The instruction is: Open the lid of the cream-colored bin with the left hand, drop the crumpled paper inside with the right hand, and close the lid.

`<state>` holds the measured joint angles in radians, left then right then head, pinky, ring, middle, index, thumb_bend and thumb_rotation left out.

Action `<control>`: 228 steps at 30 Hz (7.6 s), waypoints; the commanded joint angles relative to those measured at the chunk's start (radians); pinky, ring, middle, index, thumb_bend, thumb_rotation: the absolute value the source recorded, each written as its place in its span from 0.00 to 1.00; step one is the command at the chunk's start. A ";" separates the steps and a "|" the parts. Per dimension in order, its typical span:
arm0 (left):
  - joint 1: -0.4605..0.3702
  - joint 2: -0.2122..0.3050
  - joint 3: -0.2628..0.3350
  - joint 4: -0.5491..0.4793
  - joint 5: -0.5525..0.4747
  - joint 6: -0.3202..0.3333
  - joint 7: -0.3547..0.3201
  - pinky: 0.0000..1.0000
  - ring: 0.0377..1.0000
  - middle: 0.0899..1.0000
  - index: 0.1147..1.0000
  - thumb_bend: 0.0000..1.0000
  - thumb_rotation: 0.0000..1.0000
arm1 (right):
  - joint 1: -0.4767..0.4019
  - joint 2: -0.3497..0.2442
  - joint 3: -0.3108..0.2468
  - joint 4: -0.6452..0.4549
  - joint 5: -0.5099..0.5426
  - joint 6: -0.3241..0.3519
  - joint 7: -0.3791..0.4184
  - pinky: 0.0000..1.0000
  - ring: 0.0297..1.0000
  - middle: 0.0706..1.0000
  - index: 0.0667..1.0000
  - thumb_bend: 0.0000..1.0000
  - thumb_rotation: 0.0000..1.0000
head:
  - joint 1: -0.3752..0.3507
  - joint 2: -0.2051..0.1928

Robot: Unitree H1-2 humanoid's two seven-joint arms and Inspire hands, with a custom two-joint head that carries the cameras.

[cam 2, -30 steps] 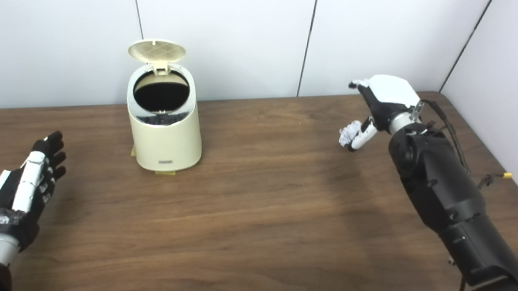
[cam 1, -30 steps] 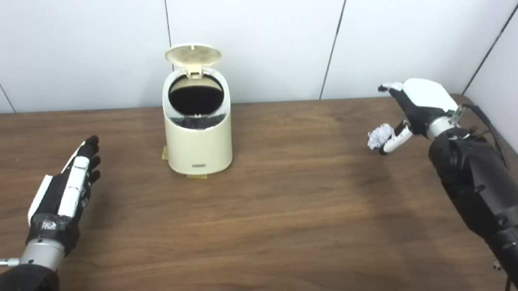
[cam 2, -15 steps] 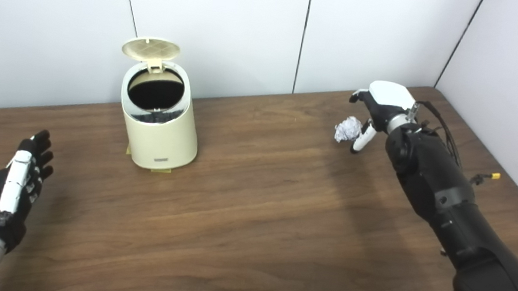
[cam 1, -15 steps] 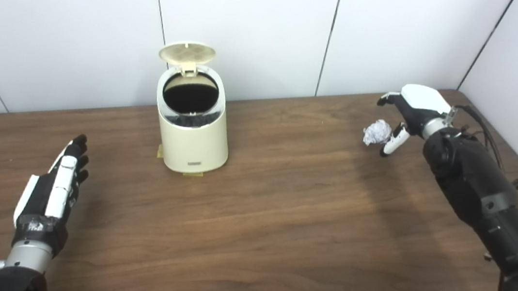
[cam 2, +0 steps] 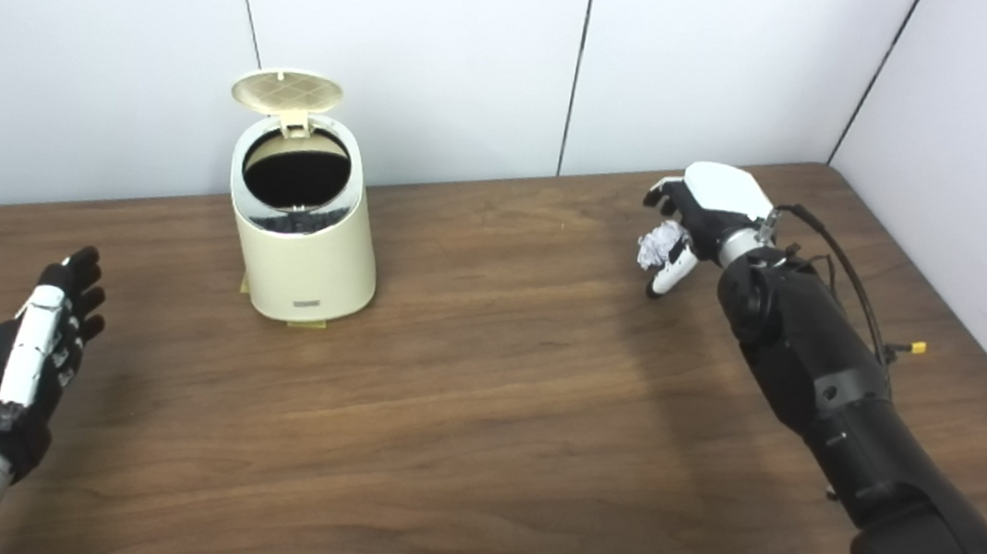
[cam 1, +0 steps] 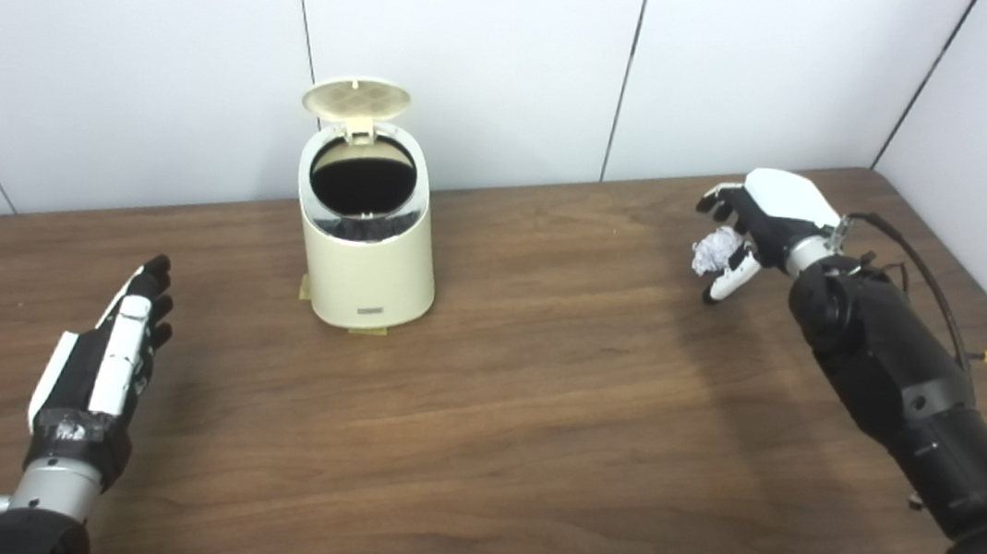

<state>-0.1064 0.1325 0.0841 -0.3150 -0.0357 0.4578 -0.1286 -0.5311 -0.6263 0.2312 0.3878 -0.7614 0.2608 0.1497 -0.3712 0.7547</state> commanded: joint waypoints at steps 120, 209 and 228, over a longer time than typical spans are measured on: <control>0.057 -0.103 -0.108 0.071 0.087 -0.245 0.104 1.00 1.00 0.98 0.97 0.57 0.90 | -0.261 0.511 0.077 0.018 -0.011 -0.211 -0.356 0.45 0.39 0.48 0.50 0.52 0.00 | 0.374 -0.140; -0.100 -0.095 -0.048 0.232 0.056 -0.242 0.105 1.00 1.00 0.99 0.97 0.49 0.83 | -0.091 0.510 -0.211 -0.277 0.357 -0.034 -0.248 0.34 0.38 0.46 0.49 0.50 0.00 | 0.361 -0.180; -0.171 -0.089 -0.025 0.254 0.003 -0.196 0.084 1.00 1.00 1.00 0.99 0.53 0.87 | -0.018 0.567 -0.327 -0.295 0.553 0.039 -0.257 0.33 0.41 0.47 0.51 0.50 0.00 | 0.369 -0.188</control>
<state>-0.2201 0.0378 0.0518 -0.0398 -0.0139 0.2647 -0.0425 -0.5296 -0.0683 -0.0824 0.1353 -0.2455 0.3009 -0.1016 -0.0015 0.5660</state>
